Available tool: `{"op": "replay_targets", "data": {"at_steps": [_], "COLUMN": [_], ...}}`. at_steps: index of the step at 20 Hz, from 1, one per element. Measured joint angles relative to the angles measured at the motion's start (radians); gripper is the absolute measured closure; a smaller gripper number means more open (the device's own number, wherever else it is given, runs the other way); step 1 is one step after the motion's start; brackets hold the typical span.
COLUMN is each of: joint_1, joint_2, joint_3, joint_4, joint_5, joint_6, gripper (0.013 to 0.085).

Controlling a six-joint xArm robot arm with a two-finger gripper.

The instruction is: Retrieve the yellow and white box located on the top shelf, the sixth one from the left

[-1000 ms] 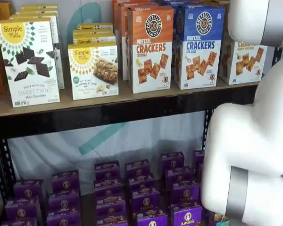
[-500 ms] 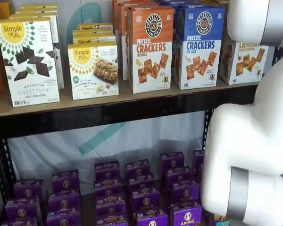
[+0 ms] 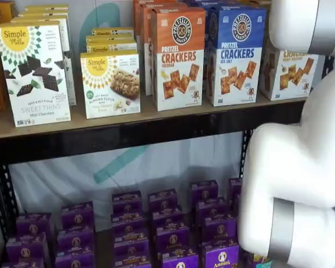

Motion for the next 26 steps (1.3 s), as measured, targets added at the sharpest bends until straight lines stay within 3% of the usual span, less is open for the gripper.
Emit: {"op": "replay_targets", "data": {"at_steps": [2, 7, 10, 20, 23, 26], "joint_1": [0.001, 0.002, 0.000, -0.012, -0.016, -0.020], "joint_2": [-0.001, -0.001, 0.000, 0.006, 0.008, 0.014], "joint_3": [0.000, -0.002, -0.005, -0.021, -0.026, -0.037], "joint_4": [0.001, 0.003, 0.006, 0.014, 0.015, 0.017], "joint_5": [-0.001, -0.003, -0.002, 0.012, 0.017, 0.027], "joint_6": [0.001, 0.002, 0.002, -0.005, -0.009, -0.011], "gripper": [0.0250, 0.0250, 0.0330, 0.0330, 0.0410, 0.0410]}}
